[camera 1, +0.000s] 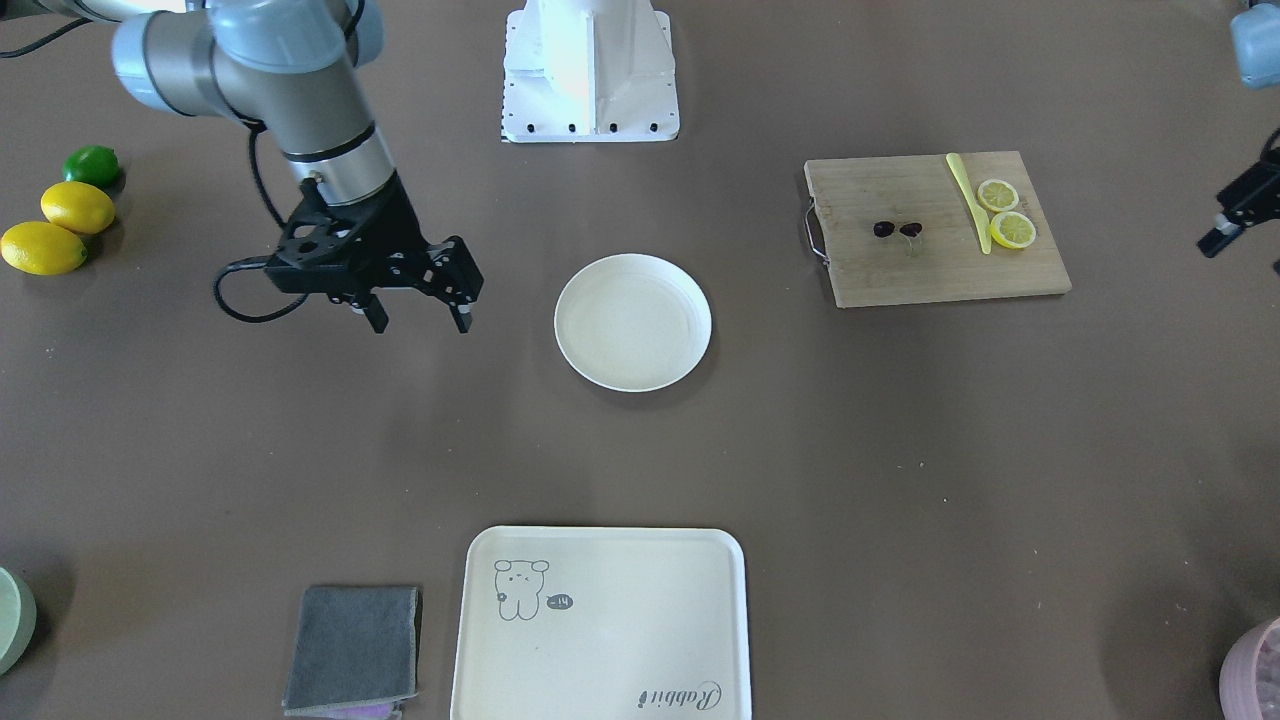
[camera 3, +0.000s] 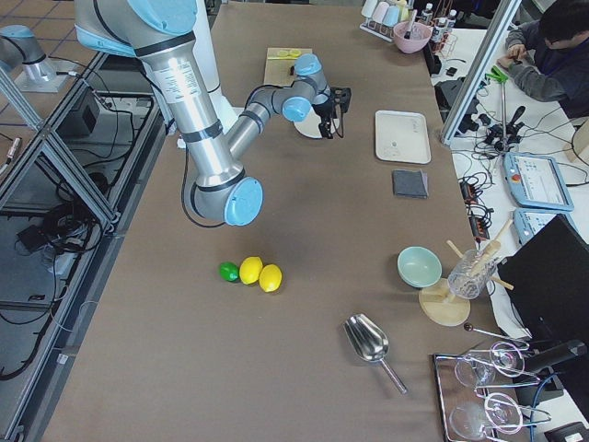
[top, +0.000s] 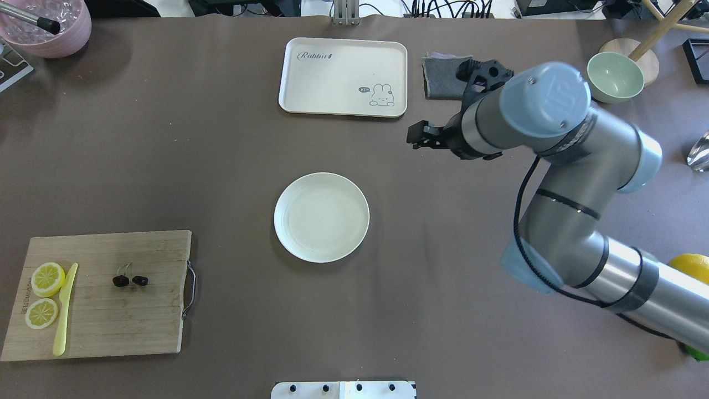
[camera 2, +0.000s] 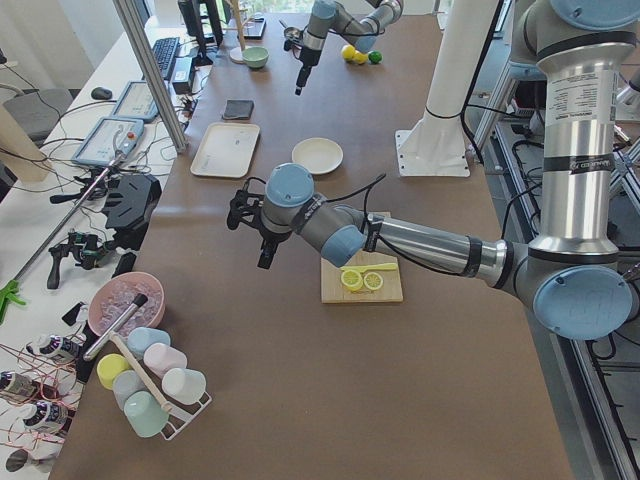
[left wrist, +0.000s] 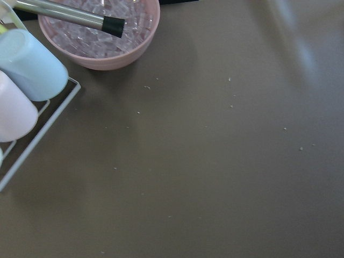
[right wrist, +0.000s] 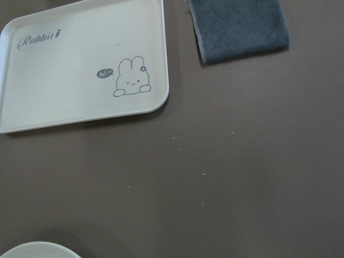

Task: Place red cherry on plate
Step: 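Retract the right arm while the left arm reaches toward the cutting board cherries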

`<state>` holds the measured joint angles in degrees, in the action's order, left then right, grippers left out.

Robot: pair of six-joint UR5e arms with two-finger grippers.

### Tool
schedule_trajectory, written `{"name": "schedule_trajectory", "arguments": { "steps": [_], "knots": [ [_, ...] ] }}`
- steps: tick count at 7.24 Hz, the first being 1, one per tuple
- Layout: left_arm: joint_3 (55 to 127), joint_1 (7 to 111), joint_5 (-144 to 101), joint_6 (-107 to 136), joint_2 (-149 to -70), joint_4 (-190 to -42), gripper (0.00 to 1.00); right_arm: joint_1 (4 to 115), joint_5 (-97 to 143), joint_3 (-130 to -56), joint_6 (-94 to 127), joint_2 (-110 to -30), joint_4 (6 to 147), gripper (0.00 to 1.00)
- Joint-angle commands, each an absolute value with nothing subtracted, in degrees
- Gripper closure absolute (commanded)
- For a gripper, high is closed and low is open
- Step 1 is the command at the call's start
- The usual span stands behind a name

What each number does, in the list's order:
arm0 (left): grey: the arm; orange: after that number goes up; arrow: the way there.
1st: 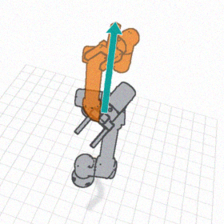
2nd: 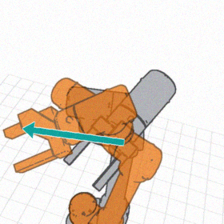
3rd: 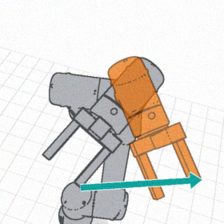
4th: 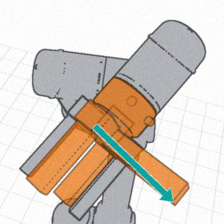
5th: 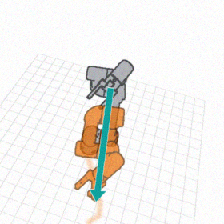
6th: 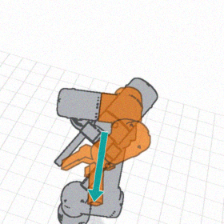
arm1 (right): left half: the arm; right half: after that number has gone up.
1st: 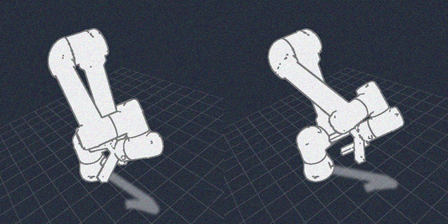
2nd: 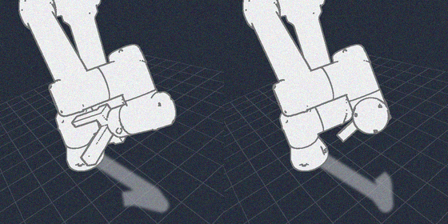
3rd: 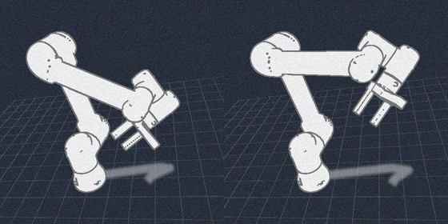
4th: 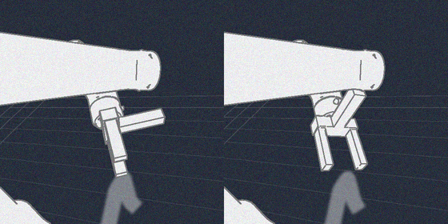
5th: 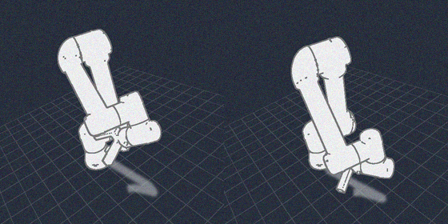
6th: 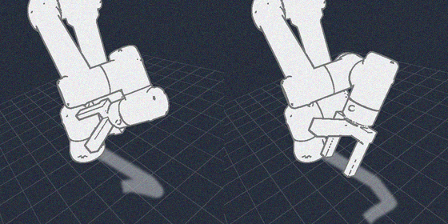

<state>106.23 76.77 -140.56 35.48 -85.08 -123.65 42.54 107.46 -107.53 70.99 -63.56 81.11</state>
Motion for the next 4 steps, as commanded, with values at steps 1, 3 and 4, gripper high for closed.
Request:
{"name": "schedule_trajectory", "arguments": {
  "steps": [1, 3, 4],
  "knots": [
    [109.5, 63.3, -134.2, 53.1, -78.7, -137.8, 0.02, 55.1, 119.9, -108.4, 55.1, -69.2, 82.3, 0.00],
    [109.9, 51.0, -124.7, 59.7, -76.1, -143.0, 0.02, 67.3, 129.0, -108.9, 39.4, -77.0, 82.4, 0.00],
    [110.0, 45.4, -118.5, 62.5, -76.1, -143.2, 0.02, 72.1, 131.5, -108.5, 32.0, -80.4, 82.4, 0.00]
  ]
}}
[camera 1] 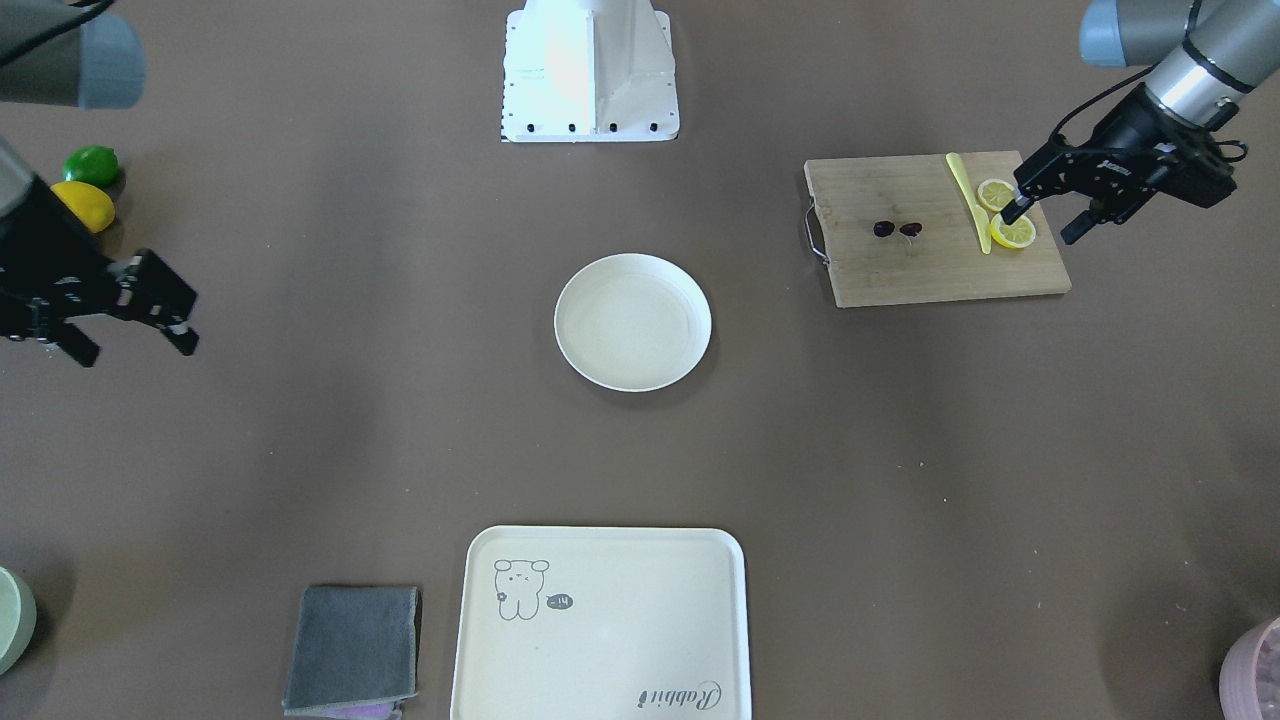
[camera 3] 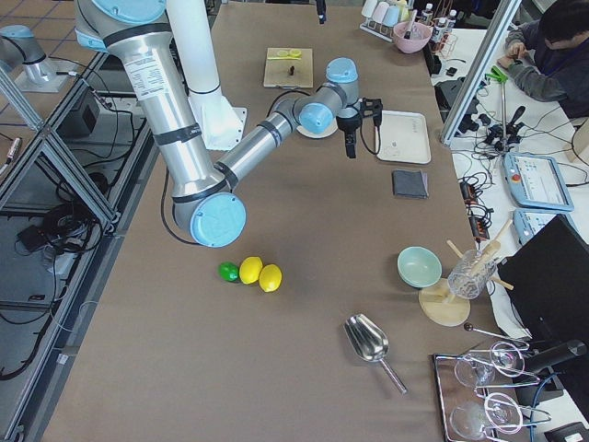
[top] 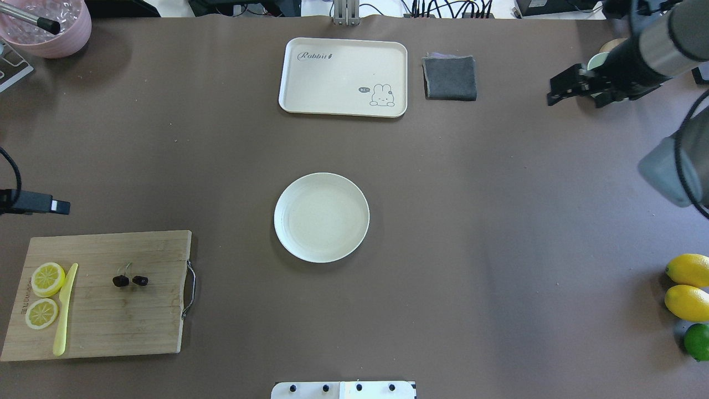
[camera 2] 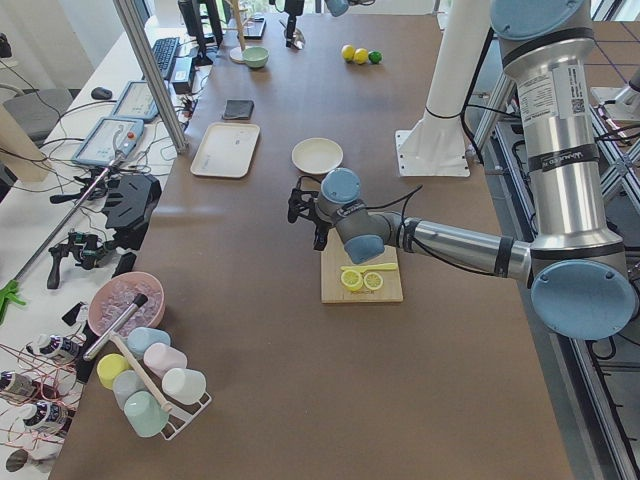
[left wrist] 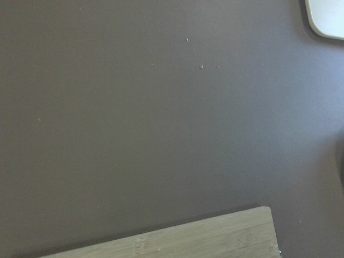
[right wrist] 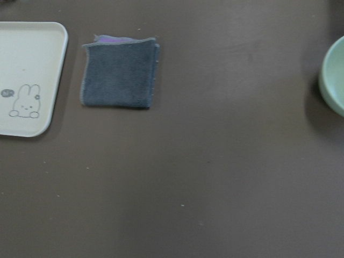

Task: Place red cherry on plate
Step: 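Retract the right arm while the left arm reaches toward the cutting board cherries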

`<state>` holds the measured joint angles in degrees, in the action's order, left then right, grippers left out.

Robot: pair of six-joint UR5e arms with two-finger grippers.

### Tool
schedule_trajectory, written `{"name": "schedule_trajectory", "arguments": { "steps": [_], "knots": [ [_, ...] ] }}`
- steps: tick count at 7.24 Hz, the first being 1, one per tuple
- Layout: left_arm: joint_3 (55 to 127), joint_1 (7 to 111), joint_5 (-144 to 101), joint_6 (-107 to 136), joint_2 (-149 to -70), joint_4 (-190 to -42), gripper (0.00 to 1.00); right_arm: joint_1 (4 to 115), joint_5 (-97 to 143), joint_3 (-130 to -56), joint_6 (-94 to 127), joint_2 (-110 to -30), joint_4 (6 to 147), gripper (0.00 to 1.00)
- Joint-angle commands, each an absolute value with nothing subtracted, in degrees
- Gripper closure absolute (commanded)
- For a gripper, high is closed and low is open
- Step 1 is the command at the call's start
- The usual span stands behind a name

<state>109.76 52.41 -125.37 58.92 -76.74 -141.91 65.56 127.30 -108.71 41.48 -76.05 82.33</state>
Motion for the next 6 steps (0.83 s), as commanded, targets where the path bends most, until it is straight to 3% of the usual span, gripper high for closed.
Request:
{"name": "schedule_trajectory", "arguments": {
  "steps": [1, 4, 5, 6],
  "knots": [
    [109.9, 41.8, -115.3, 62.8, -76.1, -143.1, 0.02, 74.9, 131.7, -108.4, 26.0, -83.7, 82.7, 0.00],
    [109.4, 33.1, -107.3, 62.8, -76.0, -142.8, 0.05, 80.1, 131.6, -108.0, 15.7, -90.4, 82.4, 0.00],
    [109.2, 30.7, -105.9, 62.8, -76.0, -142.8, 0.20, 80.1, 131.6, -108.0, 15.6, -90.4, 82.5, 0.00],
    [109.0, 29.5, -105.8, 62.8, -76.0, -142.7, 0.25, 80.1, 131.6, -108.0, 15.6, -90.5, 82.4, 0.00]
  ]
}}
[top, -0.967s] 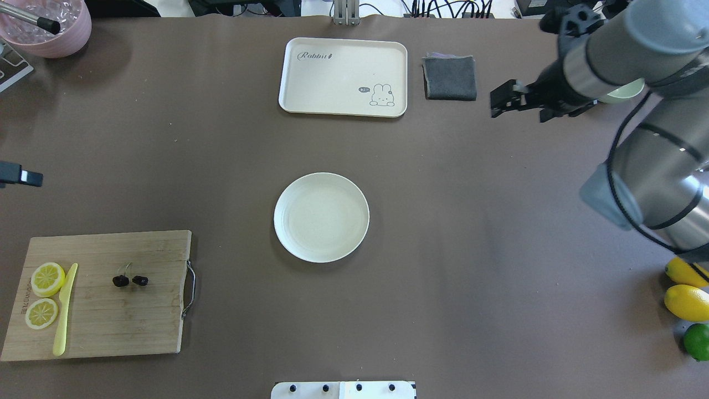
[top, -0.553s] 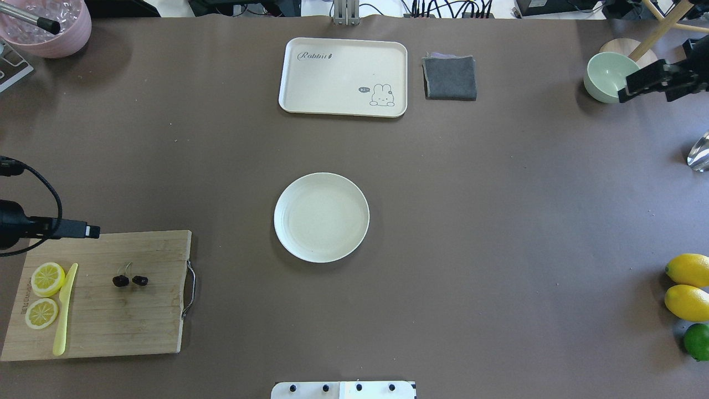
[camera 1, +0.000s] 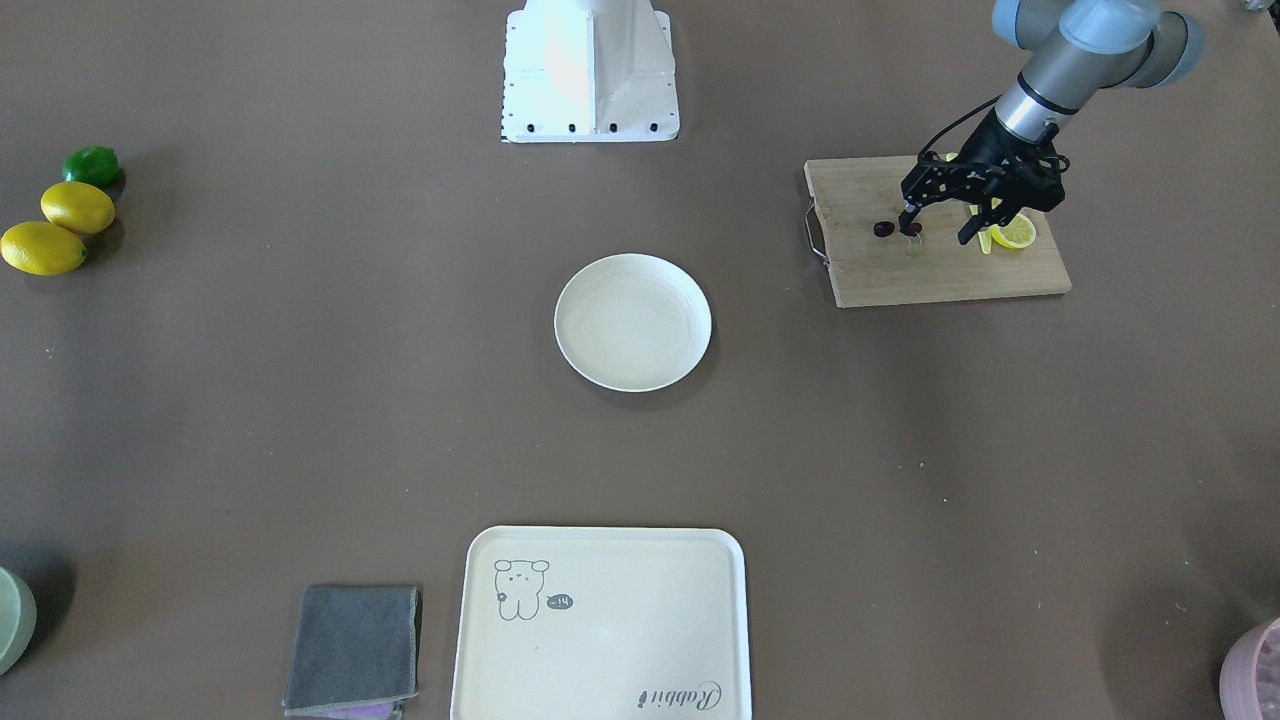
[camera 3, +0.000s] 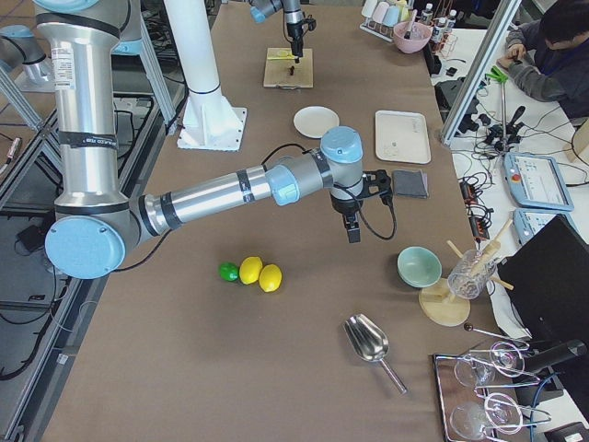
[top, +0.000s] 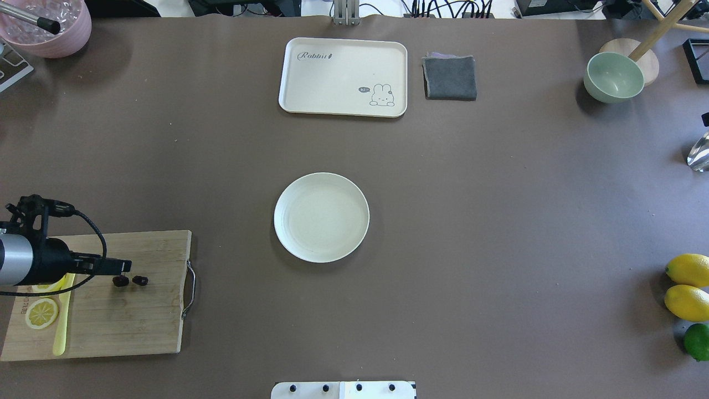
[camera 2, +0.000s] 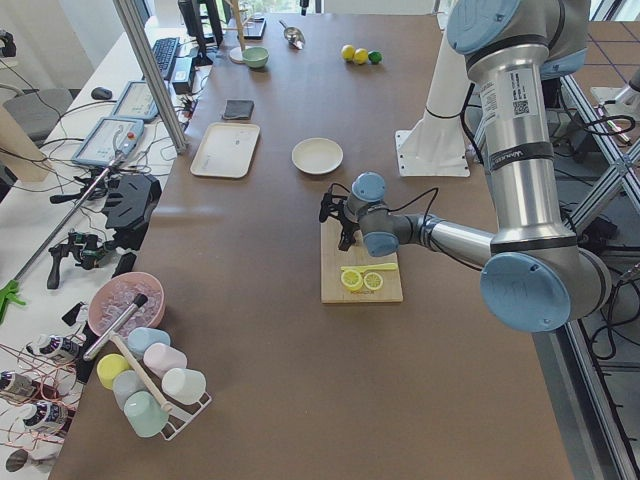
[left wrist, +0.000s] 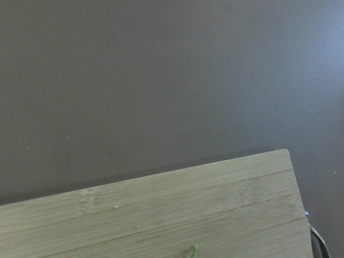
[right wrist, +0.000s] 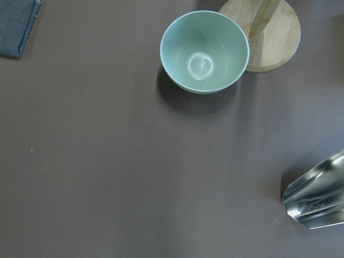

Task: Place red cherry on plate
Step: 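Grasp the pair of dark cherries by their stems with the left gripper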

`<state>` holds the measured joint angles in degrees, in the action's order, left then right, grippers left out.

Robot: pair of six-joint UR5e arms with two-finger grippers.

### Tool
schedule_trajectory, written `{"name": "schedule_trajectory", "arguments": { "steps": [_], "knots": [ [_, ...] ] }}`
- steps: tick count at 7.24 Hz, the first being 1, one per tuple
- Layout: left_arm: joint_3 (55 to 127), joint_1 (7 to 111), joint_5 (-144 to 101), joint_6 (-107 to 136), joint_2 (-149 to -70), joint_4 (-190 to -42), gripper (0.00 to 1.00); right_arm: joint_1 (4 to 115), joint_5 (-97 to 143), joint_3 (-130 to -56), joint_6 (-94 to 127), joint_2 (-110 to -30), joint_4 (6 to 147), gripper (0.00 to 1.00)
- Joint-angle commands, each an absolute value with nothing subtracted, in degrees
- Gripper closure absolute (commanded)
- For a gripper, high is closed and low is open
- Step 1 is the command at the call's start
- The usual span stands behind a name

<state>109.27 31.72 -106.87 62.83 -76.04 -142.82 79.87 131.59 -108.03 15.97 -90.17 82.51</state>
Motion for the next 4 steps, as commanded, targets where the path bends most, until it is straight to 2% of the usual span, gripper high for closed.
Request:
{"name": "schedule_trajectory", "arguments": {
  "steps": [1, 2, 4],
  "knots": [
    [109.0, 28.0, -104.3, 62.8, -76.0, -142.7, 0.29, 80.1, 131.4, -108.0, 15.6, -90.6, 82.4, 0.00],
    [109.0, 26.6, -103.3, 62.8, -76.0, -142.6, 0.33, 80.1, 131.3, -108.0, 15.6, -90.6, 82.4, 0.00],
    [109.0, 26.6, -103.3, 62.8, -75.9, -142.6, 0.52, 80.1, 131.2, -108.0, 15.6, -90.7, 82.5, 0.00]
  ]
}}
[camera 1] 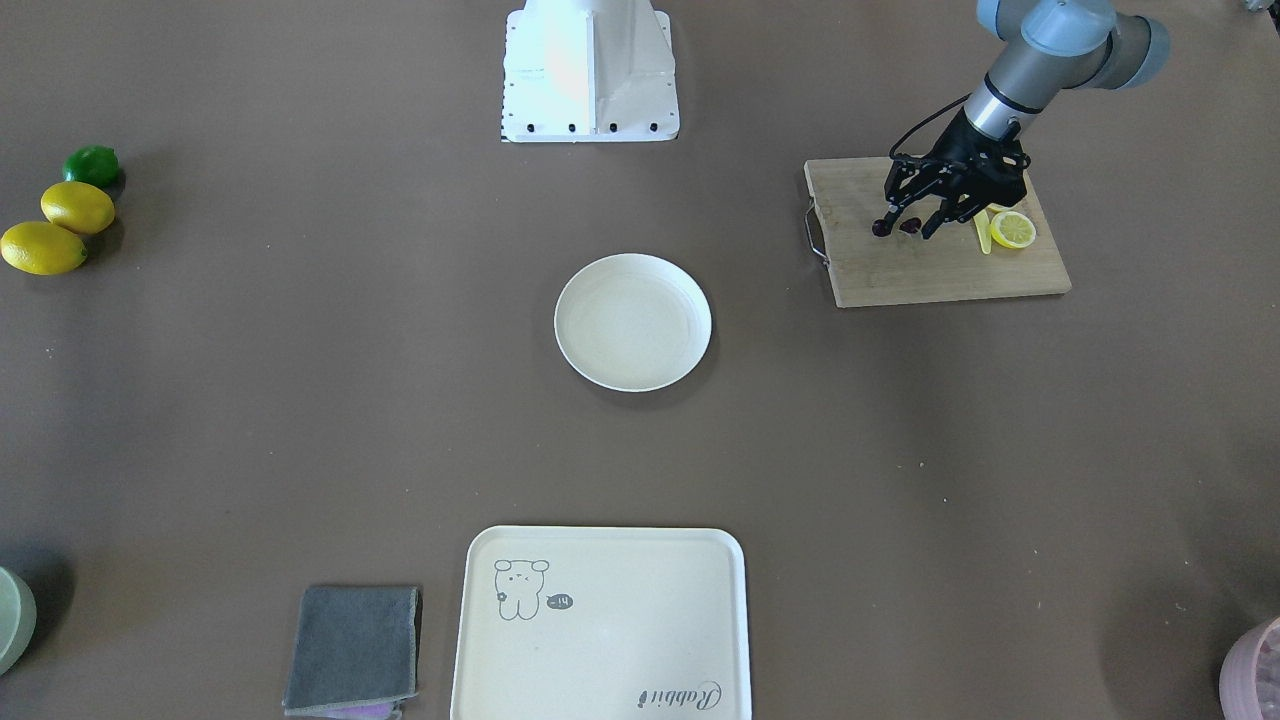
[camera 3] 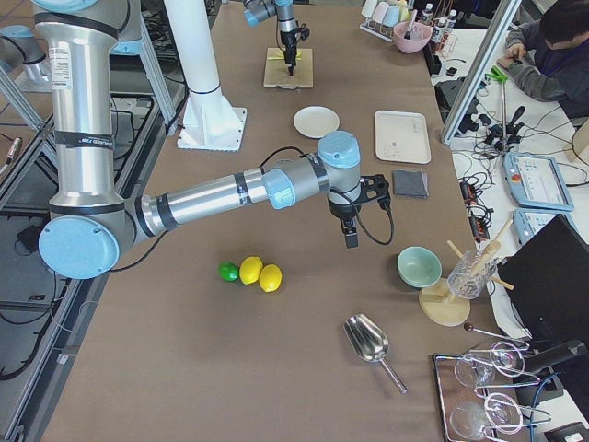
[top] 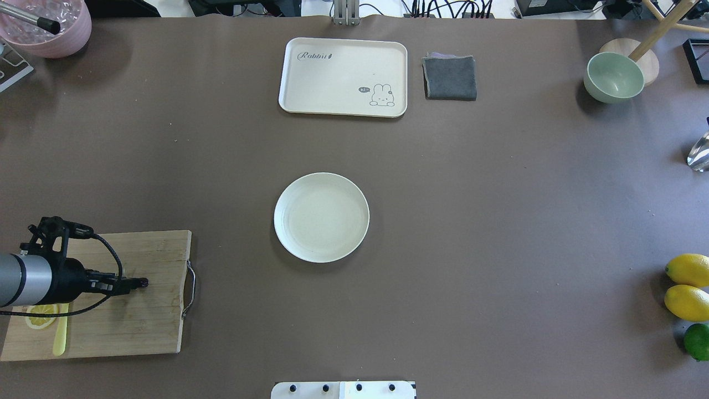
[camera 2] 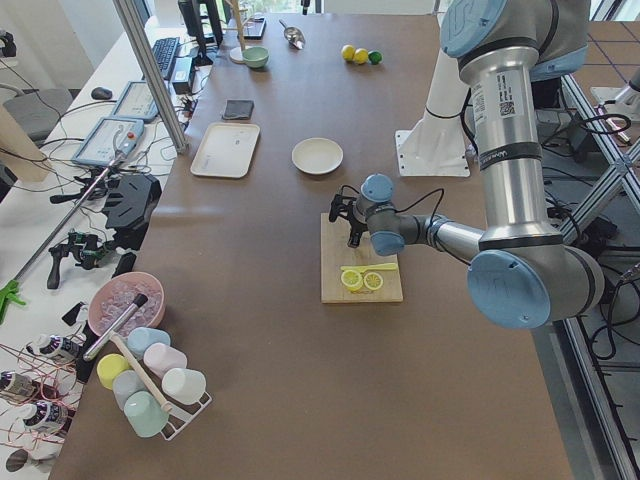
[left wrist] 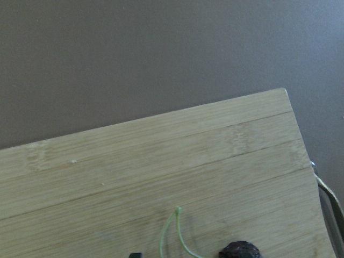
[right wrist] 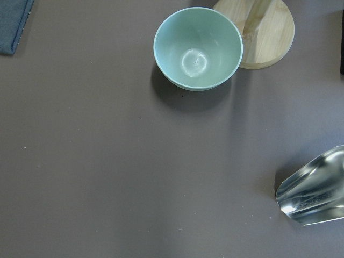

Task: Place red cherry on plate
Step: 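Grasp the pair of dark cherries by their stems with the left gripper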

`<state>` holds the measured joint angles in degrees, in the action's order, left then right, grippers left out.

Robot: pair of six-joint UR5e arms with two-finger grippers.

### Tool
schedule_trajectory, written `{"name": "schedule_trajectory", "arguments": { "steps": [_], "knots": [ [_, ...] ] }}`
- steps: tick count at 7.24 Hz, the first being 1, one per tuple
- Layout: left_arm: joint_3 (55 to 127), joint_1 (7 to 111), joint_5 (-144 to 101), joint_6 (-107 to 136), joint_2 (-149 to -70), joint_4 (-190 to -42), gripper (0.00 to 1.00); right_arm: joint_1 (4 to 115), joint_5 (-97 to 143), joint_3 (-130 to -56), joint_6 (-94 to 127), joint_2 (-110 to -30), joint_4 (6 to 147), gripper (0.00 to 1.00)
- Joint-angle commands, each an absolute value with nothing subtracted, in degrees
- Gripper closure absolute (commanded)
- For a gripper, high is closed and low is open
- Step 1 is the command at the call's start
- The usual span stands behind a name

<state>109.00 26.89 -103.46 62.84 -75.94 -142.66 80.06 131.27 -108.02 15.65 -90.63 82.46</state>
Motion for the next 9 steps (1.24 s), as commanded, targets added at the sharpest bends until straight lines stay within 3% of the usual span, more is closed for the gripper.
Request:
{"name": "schedule_trajectory", "arguments": {
  "steps": [1, 3, 7, 9],
  "knots": [
    [109.1, 26.7, -103.3, 62.8, -75.8, -142.7, 0.67, 80.1, 131.3, -108.0, 15.6, -91.0, 82.4, 0.00],
    [109.5, 27.0, -103.3, 62.8, -75.8, -142.7, 1.00, 80.1, 131.4, -108.0, 15.6, -91.0, 82.4, 0.00],
    [114.6, 27.7, -104.1, 63.1, -76.4, -142.9, 1.00, 80.1, 131.1, -108.0, 15.6, -91.9, 82.0, 0.00],
    [113.5, 27.6, -104.0, 64.7, -83.6, -142.5, 1.00, 80.8, 131.4, -108.1, 15.6, -93.2, 81.7, 0.00]
  ]
}}
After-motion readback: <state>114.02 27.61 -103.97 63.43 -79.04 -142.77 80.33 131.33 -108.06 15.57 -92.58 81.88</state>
